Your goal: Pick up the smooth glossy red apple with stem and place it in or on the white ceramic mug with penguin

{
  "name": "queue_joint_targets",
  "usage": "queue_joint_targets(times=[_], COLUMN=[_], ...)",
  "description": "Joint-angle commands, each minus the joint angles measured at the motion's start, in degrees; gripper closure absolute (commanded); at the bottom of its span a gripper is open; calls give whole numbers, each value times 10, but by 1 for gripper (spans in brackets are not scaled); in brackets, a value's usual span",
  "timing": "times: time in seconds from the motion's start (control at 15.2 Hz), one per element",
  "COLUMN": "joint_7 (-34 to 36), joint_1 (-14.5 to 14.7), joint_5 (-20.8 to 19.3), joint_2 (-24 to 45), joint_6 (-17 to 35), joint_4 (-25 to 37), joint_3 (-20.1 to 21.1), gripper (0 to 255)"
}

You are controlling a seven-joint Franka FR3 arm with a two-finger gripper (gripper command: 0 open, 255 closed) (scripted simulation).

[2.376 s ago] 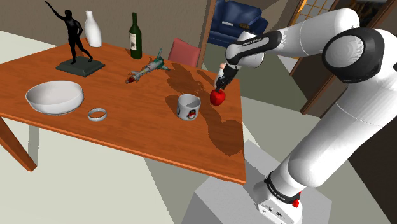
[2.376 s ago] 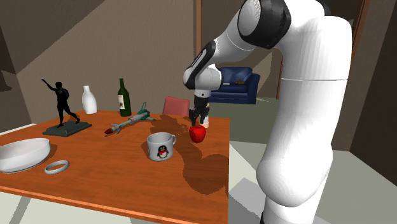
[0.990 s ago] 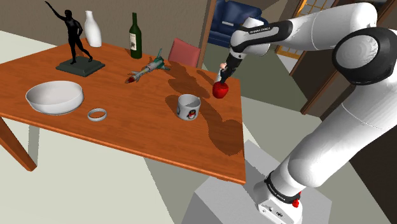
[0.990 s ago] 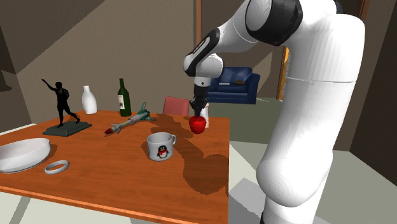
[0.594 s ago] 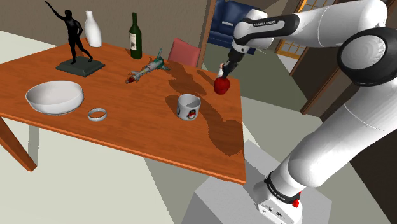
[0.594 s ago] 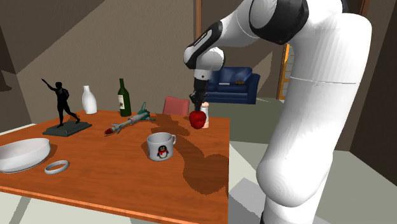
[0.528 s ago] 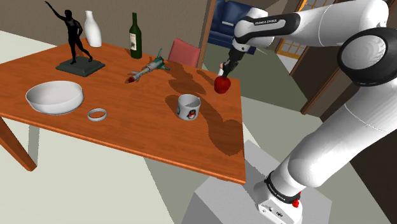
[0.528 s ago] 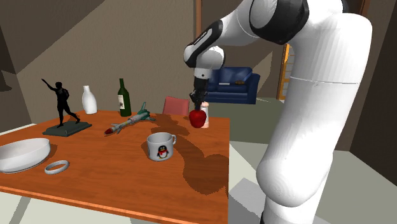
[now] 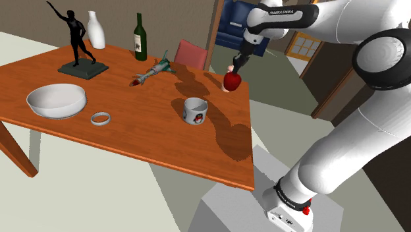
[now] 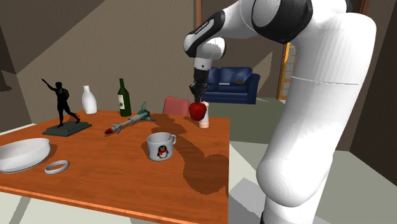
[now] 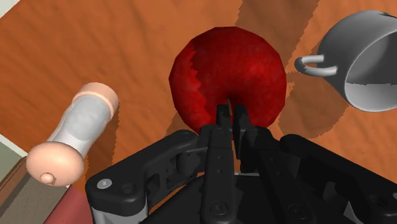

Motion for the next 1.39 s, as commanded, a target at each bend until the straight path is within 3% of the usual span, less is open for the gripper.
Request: queue_joint_targets(times=[0.0, 0.33, 0.86, 1.32], joint_7=[2, 6, 120, 215], joint_1=[0, 0, 46, 85], joint_5=[-1, -3, -19, -25], joint_2=[-2, -3, -31, -23], joint_6=[-14, -49, -80, -115], joint_4=[12, 46, 59, 106], joint_3=[0, 1, 62, 115], gripper=[255, 255, 255, 255])
